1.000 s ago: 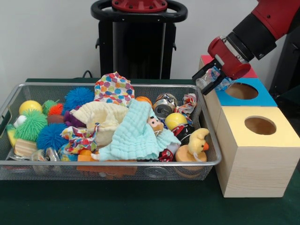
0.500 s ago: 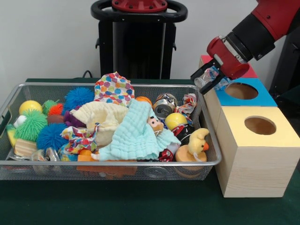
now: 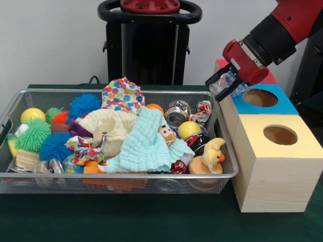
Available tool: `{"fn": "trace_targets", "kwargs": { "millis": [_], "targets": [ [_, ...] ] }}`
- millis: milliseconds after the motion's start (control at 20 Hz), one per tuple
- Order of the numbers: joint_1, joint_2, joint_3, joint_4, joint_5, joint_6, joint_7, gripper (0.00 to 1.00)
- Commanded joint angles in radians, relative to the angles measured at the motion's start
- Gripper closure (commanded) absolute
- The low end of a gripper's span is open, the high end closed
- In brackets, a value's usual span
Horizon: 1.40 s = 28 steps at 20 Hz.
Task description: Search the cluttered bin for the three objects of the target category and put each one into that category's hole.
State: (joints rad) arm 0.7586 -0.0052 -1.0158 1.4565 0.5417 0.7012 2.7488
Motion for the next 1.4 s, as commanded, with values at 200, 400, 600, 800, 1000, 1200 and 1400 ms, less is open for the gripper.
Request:
{"fn": "trace_targets", "kwargs": {
  "millis": [200,400,600,800,1000,1200,1400],
  "targets": [
    [-0.01,0.05,0.077,-0.052,0.056,0.062,0.317,1.0],
    [-0.007,0.055,0.076,-0.056,0.058,0.067,0.325,1.0],
    [-0.003,0.059,0.073,-0.059,0.061,0.071,0.33,1.0],
    [-0.002,0.061,0.071,-0.06,0.063,0.074,0.332,1.0],
    [-0.001,0.065,0.068,-0.062,0.068,0.077,0.337,1.0],
    [0.002,0.07,0.063,-0.066,0.076,0.086,0.341,1.0],
    [0.003,0.076,0.056,-0.074,0.084,0.097,0.345,1.0]
  ]
}}
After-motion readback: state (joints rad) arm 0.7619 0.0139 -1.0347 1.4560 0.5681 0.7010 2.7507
